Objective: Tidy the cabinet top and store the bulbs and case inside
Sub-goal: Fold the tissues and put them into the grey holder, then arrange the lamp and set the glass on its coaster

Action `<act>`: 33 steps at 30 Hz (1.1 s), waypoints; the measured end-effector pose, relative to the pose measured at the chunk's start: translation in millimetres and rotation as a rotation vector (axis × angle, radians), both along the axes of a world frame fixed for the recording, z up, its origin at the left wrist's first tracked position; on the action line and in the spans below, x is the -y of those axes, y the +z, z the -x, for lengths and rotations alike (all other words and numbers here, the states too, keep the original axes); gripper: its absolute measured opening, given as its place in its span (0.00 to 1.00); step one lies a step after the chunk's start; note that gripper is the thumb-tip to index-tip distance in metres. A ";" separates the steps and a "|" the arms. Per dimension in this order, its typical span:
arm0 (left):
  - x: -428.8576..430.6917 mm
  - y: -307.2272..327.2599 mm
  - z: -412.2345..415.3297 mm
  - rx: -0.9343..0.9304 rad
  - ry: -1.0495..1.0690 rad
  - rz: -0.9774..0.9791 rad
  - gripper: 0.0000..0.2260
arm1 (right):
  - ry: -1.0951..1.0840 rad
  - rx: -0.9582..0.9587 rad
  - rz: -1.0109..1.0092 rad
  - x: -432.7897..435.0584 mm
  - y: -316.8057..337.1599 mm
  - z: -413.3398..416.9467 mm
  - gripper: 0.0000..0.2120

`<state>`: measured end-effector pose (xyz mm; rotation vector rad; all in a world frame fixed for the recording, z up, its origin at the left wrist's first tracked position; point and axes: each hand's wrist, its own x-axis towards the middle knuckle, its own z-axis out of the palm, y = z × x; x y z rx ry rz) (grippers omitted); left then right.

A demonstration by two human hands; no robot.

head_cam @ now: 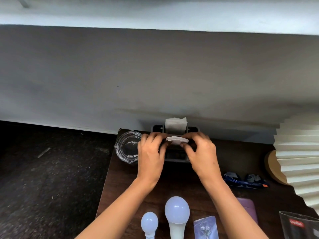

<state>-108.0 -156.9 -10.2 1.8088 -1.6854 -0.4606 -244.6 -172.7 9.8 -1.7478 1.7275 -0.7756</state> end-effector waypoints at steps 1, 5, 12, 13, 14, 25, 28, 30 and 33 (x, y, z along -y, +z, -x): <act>-0.4 -0.1 0.5 -0.001 0.001 0.000 0.11 | -0.003 0.022 -0.002 -0.2 1.3 0.6 0.08; -3.0 -0.2 3.1 -0.008 0.008 -0.005 0.12 | -0.007 0.054 0.009 -0.8 4.7 1.5 0.08; -9.0 1.0 6.3 -0.024 0.022 0.005 0.14 | 0.007 0.053 0.028 -8.2 7.0 2.3 0.14; -11.5 2.0 8.2 -0.032 0.032 0.010 0.15 | 0.001 0.058 0.034 -11.1 7.5 2.8 0.14; -15.3 3.0 10.4 -0.043 0.041 0.021 0.15 | -0.008 0.061 0.038 -14.7 8.2 3.9 0.14; -59.0 21.3 76.7 -0.172 -0.050 0.152 0.14 | -0.081 0.070 0.129 -60.4 19.8 39.6 0.13; -73.5 24.3 102.1 -0.240 -0.127 0.119 0.13 | -0.133 0.078 0.143 -79.1 21.8 57.9 0.13; -85.7 24.8 120.5 -0.264 -0.175 0.095 0.13 | -0.172 0.088 0.138 -93.2 21.5 72.5 0.13; -101.2 23.8 141.5 -0.320 -0.222 0.021 0.13 | -0.223 0.093 0.129 -114.0 20.2 93.2 0.12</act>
